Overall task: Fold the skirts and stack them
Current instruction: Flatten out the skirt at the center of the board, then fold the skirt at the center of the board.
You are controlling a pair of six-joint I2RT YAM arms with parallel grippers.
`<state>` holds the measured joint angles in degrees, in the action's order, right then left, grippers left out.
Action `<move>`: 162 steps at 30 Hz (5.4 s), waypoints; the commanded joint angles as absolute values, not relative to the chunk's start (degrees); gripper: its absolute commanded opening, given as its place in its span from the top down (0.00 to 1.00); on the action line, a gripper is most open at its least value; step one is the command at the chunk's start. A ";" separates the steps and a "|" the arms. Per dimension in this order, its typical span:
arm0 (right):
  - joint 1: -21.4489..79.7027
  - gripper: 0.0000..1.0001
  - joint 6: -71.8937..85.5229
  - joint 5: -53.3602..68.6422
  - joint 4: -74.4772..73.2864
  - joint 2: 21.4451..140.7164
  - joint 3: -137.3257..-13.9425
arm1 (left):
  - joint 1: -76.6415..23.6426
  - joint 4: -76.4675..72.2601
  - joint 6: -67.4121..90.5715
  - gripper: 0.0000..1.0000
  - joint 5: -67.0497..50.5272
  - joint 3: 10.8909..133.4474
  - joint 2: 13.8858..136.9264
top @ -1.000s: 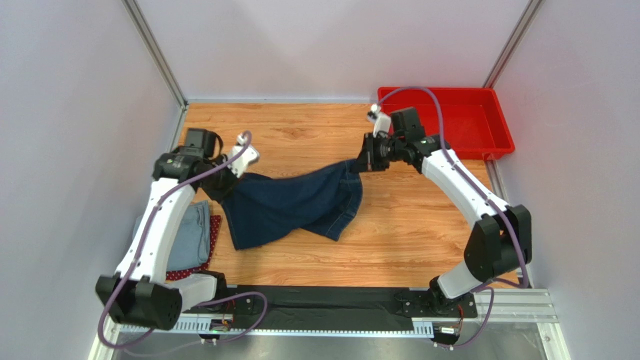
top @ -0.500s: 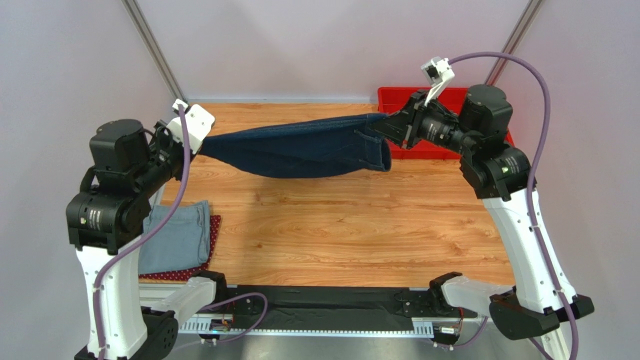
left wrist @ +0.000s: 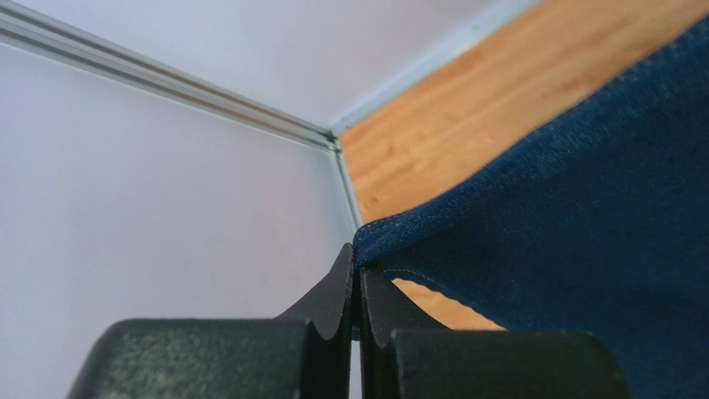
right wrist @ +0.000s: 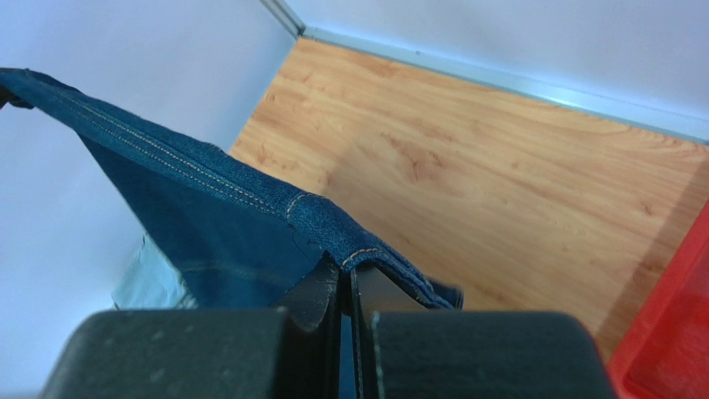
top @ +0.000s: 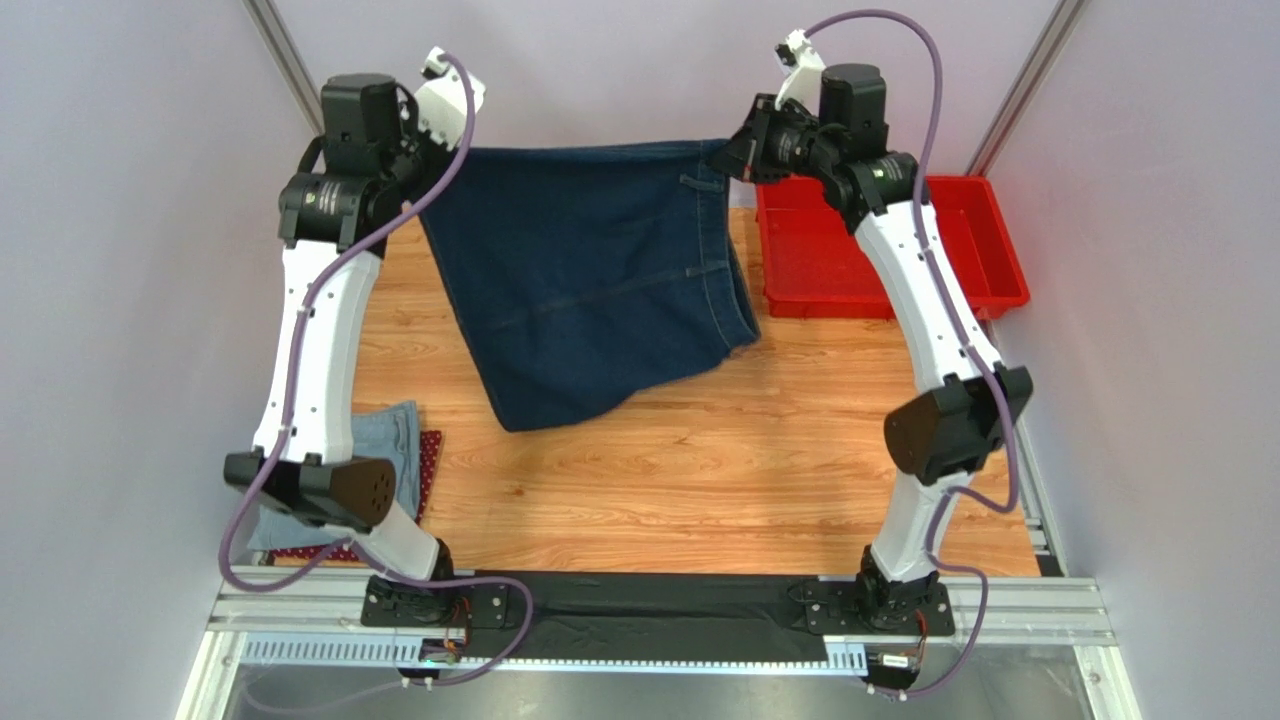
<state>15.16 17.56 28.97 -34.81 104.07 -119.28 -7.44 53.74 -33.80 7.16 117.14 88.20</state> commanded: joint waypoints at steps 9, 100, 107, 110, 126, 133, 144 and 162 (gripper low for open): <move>10.99 1.00 16.44 36.72 -20.48 101.26 -120.17 | -6.06 43.33 -33.75 1.00 11.61 127.12 88.52; 31.55 0.99 -33.93 14.24 -34.81 95.00 -68.81 | -13.54 40.34 -37.18 1.00 13.62 99.13 103.69; 31.20 1.00 -31.82 8.09 -30.06 94.66 -69.08 | -14.59 38.85 -35.34 1.00 15.47 108.89 114.95; 30.85 0.98 -31.73 6.59 -26.99 93.87 -68.47 | -15.12 37.71 -35.24 1.00 14.77 109.07 117.23; 25.40 0.82 -21.90 3.18 -15.75 102.57 -71.10 | -16.52 24.52 -30.85 0.95 15.74 107.40 125.33; 24.00 0.61 -8.54 -11.58 -16.51 109.50 -79.95 | -16.61 31.45 -24.63 0.28 13.71 113.98 128.85; 23.29 0.47 14.66 4.46 -24.08 92.91 -67.25 | -7.65 40.87 -17.32 0.26 -8.08 91.69 108.38; 22.59 0.82 21.01 16.52 -17.93 102.13 -62.14 | -4.57 39.29 -14.24 0.98 -15.29 86.84 115.50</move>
